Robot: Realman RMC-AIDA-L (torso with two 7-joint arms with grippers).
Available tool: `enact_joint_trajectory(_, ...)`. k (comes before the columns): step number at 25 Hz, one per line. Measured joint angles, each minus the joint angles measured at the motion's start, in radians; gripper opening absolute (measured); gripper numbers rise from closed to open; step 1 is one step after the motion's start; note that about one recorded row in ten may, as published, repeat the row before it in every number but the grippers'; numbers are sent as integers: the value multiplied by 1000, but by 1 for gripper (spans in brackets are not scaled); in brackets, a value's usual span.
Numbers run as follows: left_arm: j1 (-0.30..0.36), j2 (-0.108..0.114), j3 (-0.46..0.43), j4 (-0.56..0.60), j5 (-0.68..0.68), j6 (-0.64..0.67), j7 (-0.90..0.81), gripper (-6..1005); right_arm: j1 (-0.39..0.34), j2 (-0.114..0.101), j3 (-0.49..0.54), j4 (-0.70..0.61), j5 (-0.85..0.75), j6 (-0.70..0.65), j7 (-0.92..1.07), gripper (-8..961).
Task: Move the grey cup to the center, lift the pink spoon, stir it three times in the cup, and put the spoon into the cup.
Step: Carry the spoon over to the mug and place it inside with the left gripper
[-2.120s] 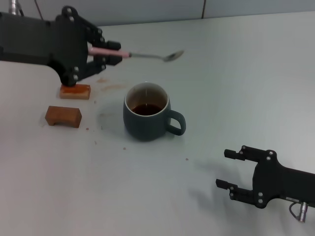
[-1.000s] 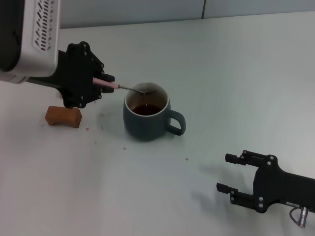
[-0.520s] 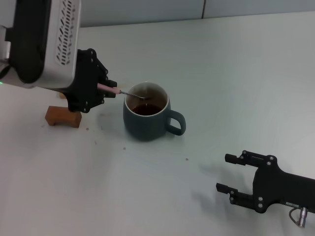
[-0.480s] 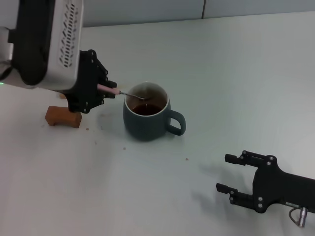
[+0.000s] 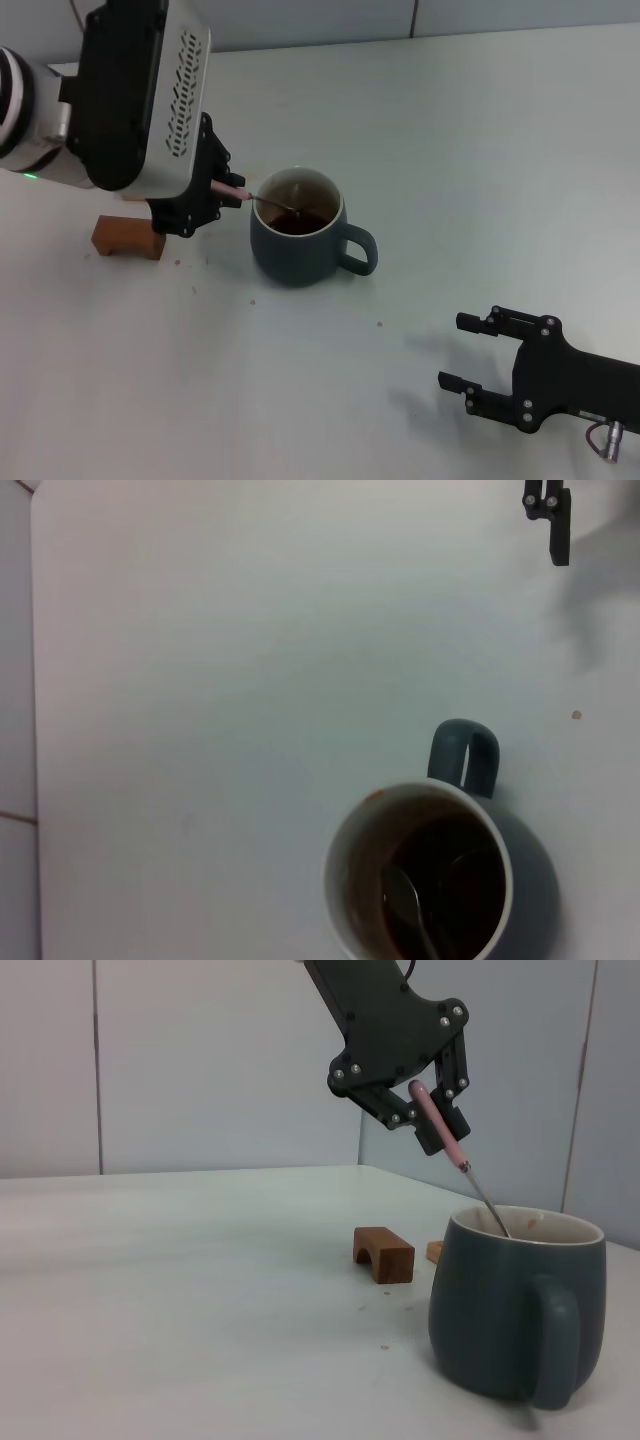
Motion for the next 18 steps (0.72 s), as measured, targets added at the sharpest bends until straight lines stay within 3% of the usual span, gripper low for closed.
enact_joint_trajectory(18,8,0,35,35,-6,22,-10,152,-1,0,0,0,1,1,0,667)
